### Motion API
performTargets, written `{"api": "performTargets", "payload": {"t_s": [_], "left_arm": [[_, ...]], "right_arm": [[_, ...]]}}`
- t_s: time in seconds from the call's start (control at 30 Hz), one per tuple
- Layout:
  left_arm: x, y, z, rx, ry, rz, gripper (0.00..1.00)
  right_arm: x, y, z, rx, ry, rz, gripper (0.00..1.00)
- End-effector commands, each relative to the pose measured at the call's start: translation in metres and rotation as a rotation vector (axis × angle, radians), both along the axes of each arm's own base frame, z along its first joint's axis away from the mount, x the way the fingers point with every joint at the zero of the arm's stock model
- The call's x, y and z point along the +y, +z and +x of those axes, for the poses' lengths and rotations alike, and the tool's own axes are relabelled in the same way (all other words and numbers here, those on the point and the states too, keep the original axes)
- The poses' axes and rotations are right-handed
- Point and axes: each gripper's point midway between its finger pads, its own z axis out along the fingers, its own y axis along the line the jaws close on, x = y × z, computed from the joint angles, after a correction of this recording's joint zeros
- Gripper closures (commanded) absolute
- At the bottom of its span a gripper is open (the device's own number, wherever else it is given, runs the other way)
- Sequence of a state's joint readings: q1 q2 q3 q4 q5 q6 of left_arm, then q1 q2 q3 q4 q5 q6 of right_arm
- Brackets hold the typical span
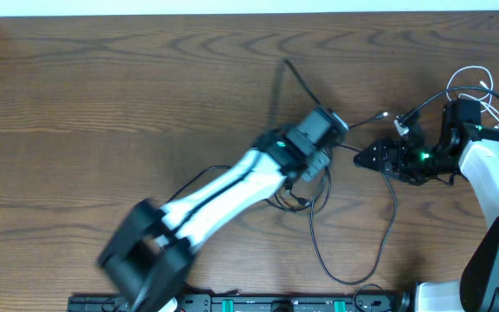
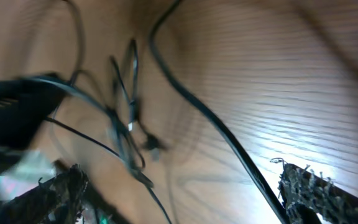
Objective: Untangle cables
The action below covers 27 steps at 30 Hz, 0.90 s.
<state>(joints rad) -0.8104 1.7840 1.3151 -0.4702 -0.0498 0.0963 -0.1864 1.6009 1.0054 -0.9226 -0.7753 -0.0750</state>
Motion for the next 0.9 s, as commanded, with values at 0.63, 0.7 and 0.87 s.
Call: {"api": "performTargets", "payload": {"t_s": [0.63, 0.7, 0.87], "left_arm": [[0.077, 0.056, -0.028, 0.522, 0.494, -0.39, 0.92], [0.081, 0.053, -0.024, 0.524, 0.54, -0.389, 0.92], [0.077, 0.049, -0.028, 0.567, 0.54, -0.396, 0.92]], "right_arm": [[0.103, 0.058, -0.027, -0.326, 0.44, 0.347, 0.19], [0.107, 0.057, -0.028, -0.335, 0.458, 0.342, 0.24], [0.111, 0.045, -0.025, -0.363, 0.503, 0.26, 0.42]]}}
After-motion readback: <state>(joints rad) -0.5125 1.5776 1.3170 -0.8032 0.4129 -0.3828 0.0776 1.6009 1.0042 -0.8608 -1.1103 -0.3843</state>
